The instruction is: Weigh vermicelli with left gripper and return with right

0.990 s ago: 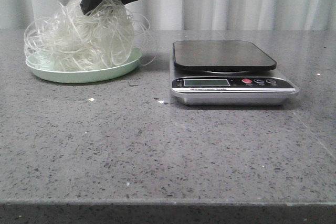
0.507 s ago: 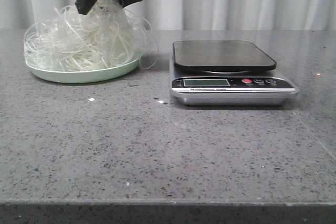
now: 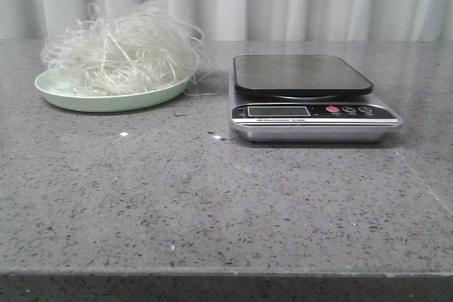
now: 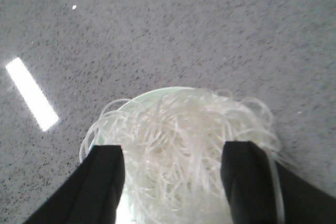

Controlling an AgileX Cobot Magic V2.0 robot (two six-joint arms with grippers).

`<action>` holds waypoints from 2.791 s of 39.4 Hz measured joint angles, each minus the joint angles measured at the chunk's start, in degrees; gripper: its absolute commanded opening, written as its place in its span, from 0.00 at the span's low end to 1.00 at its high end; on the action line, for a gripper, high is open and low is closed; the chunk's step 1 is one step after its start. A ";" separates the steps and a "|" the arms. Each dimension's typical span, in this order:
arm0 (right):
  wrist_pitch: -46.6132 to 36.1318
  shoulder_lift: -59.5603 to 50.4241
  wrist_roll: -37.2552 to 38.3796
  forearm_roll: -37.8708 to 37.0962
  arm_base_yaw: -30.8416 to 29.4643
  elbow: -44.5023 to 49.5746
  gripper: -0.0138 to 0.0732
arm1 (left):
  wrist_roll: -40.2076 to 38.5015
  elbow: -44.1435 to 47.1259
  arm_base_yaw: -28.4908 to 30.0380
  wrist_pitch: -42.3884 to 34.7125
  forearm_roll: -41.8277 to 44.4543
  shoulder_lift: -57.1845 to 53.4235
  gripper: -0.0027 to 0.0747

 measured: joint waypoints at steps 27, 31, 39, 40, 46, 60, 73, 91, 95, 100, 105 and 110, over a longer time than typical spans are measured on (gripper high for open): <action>11.51 -13.49 0.00 0.00 -15.14 -0.09 0.33 | 0.00 0.00 0.00 -0.02 0.00 0.00 0.21; 12.31 -13.49 0.00 0.35 -14.60 -0.09 0.33 | 0.00 0.00 0.00 -0.02 0.00 0.00 0.21; 11.26 -13.49 0.00 3.10 -11.69 -0.09 0.33 | 0.00 0.00 0.00 -0.11 0.00 0.00 0.21; 10.89 -13.37 0.00 3.43 -11.20 -0.09 0.33 | 0.00 0.00 0.00 -0.11 0.00 0.00 0.21; 6.85 -12.04 0.00 5.77 -7.19 -0.09 0.33 | 0.00 0.00 0.00 -0.11 0.00 0.00 0.21; -2.71 -1.47 0.00 7.09 2.18 -0.21 0.33 | 0.00 0.00 0.00 -0.22 0.00 0.00 0.21; 1.29 4.14 0.00 6.59 2.99 -0.21 0.47 | 0.00 0.00 0.00 -0.22 0.00 0.00 0.21; 13.34 3.85 0.00 2.95 0.20 -0.21 0.66 | 0.00 0.00 0.00 -0.22 0.00 0.00 0.21; 14.98 2.95 0.00 0.06 -0.94 -0.21 0.66 | 0.00 0.00 0.00 -0.22 0.00 0.00 0.21; 16.41 0.80 0.00 -4.70 -2.42 -0.21 0.66 | 0.00 0.00 0.00 -0.22 0.00 0.00 0.21; 16.94 -1.35 0.00 -8.41 -3.19 -0.21 0.66 | 0.00 0.00 0.00 -0.22 0.00 0.00 0.21; 17.31 -3.66 0.00 -9.31 -4.43 -0.21 0.61 | 0.00 0.00 0.00 -0.22 0.00 0.00 0.21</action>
